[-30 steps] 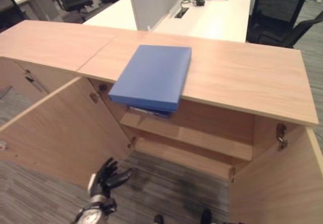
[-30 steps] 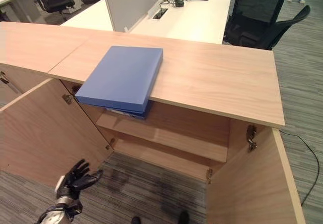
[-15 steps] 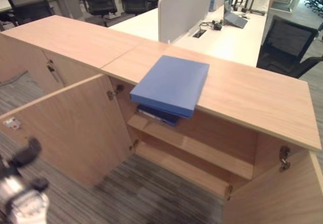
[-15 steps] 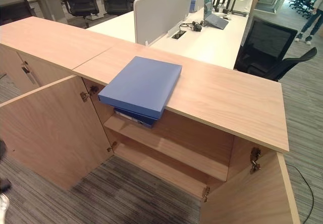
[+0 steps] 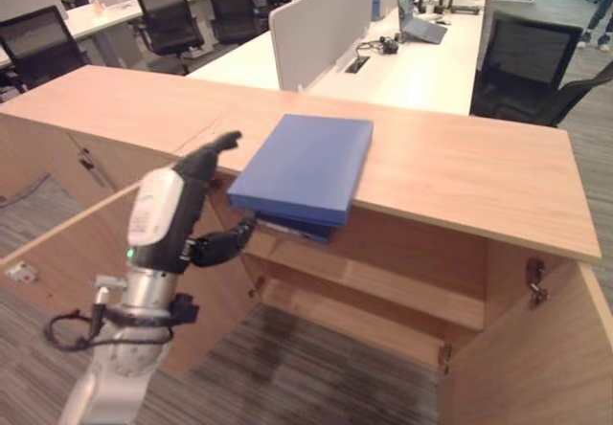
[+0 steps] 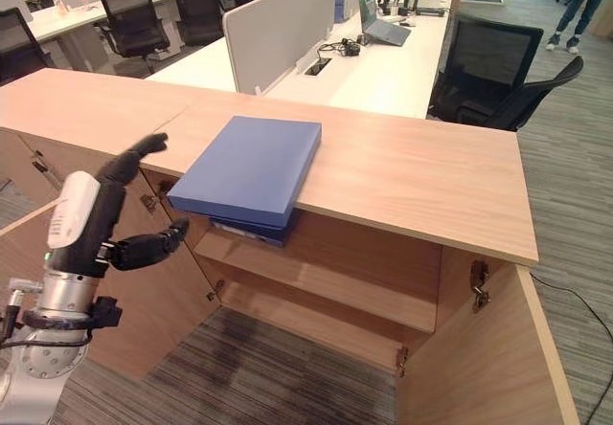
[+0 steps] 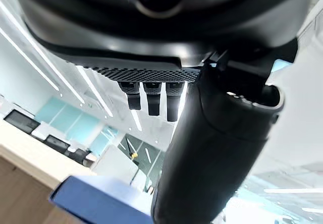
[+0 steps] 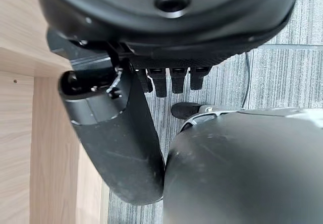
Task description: Put the empty folder in the office cabinet
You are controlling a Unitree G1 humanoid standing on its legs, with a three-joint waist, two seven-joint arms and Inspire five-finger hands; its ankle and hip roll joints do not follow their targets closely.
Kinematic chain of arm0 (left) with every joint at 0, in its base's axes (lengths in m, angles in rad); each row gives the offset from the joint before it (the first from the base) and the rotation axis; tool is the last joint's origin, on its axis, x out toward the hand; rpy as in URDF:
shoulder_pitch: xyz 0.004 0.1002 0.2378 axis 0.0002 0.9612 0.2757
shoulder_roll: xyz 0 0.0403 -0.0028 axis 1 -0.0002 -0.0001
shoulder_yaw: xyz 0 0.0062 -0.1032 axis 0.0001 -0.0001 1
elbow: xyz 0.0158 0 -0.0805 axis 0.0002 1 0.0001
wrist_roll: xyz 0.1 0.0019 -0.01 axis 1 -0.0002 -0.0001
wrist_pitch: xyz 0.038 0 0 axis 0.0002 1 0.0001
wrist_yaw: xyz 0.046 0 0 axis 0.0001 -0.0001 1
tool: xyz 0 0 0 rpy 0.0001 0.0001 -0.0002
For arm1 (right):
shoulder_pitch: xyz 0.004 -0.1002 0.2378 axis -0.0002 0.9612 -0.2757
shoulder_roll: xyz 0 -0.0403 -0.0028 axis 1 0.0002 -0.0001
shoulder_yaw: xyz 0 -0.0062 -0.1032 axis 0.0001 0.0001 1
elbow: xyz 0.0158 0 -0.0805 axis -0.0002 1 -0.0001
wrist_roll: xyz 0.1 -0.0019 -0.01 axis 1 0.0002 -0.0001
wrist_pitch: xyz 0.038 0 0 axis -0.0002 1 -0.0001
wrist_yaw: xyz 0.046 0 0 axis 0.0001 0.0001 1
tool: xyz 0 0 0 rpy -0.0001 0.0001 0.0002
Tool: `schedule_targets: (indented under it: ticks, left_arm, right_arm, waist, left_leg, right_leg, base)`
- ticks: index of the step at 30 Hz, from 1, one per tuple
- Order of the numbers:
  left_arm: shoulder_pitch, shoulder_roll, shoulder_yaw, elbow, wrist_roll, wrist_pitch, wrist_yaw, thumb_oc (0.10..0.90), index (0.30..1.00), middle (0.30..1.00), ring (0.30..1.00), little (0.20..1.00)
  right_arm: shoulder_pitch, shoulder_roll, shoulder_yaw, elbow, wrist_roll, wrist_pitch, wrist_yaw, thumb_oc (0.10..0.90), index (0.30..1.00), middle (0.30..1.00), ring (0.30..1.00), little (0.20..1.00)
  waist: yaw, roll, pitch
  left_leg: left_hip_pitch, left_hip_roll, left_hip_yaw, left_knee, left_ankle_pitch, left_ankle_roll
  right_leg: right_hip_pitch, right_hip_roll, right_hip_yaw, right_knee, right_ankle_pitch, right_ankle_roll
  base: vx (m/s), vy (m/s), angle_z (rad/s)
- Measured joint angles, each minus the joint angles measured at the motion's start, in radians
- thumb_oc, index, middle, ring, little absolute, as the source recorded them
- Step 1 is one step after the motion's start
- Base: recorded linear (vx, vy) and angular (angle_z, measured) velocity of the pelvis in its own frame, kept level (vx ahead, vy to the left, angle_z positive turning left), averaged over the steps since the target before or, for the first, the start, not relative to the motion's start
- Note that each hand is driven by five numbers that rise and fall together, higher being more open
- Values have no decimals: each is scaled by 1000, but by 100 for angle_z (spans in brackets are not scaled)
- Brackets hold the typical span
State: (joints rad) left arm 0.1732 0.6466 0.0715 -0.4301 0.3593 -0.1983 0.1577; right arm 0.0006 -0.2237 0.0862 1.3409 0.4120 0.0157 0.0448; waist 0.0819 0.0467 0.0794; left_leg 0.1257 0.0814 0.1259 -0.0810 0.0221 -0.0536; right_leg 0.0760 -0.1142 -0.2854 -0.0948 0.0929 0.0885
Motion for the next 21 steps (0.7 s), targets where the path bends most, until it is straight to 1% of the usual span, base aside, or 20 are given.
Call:
schedule_targets:
  ticks: [3, 7, 8, 12, 16, 20, 21]
  left_arm:
    - [-6, 54, -52, 0, 4, -11, -33, 800, 900, 900, 900, 900]
    - [-34, 78, -89, 17, 18, -18, -48, 800, 900, 900, 900, 900]
    - [-40, 87, -89, 31, 44, -22, -56, 800, 900, 900, 900, 900]
    - [-43, 87, -89, 77, 60, -21, -57, 800, 900, 900, 900, 900]
    - [-64, 86, -93, 152, 130, -19, -57, 800, 900, 900, 900, 900]
    - [-101, 87, -129, 202, 202, 0, -38, 800, 900, 900, 900, 900]
    - [-125, 87, -155, 224, 233, 1, -27, 800, 900, 900, 900, 900]
  right_arm:
    - [0, 2, -1, -1, 1, 0, 1, 800, 900, 900, 900, 900]
    - [1, 3, 0, -1, 1, 0, 2, 800, 900, 900, 900, 900]
    - [0, 3, 0, -1, 1, 0, 3, 800, 900, 900, 900, 900]
    - [3, 7, 1, -1, 1, 1, 3, 800, 900, 900, 900, 900]
    - [2, 9, 10, 0, 1, 2, 3, 800, 900, 900, 900, 900]
    - [6, 10, 18, 2, 0, 2, 2, 800, 900, 900, 900, 900]
    - [10, 11, 18, 0, 0, 1, 0, 800, 900, 900, 900, 900]
  waist:
    - [-2, -4, -1]
    - [-6, -7, -2]
    - [-13, -7, -2]
    - [-25, -13, -5]
    - [-26, -19, -10]
    - [-27, -26, -17]
    - [-26, -28, -22]
  left_leg:
    - [-1, 0, 0, -3, -4, -6]
    - [0, 0, 2, -3, -3, -4]
    - [1, 0, 3, -3, 1, 1]
    - [12, 0, 7, 1, 4, 2]
    - [16, 0, 14, 1, 4, 1]
    - [16, 0, 21, -3, 2, 0]
    - [17, 0, 21, -3, 0, 0]
  right_leg:
    - [0, 0, 1, 0, 2, -1]
    - [0, 1, 2, 0, 3, -2]
    - [0, 1, 4, 0, 3, -2]
    - [3, 2, 9, 0, 7, -9]
    - [3, 2, 16, 0, 6, -7]
    - [2, 3, 23, 0, 8, -7]
    - [1, 3, 23, 0, 9, -7]
  base:
    - [0, 0, 0]
    - [0, 0, 0]
    - [0, 0, 0]
    - [7, 8, -3]
    - [7, 1, -3]
    - [13, -2, -5]
    - [8, 1, -7]
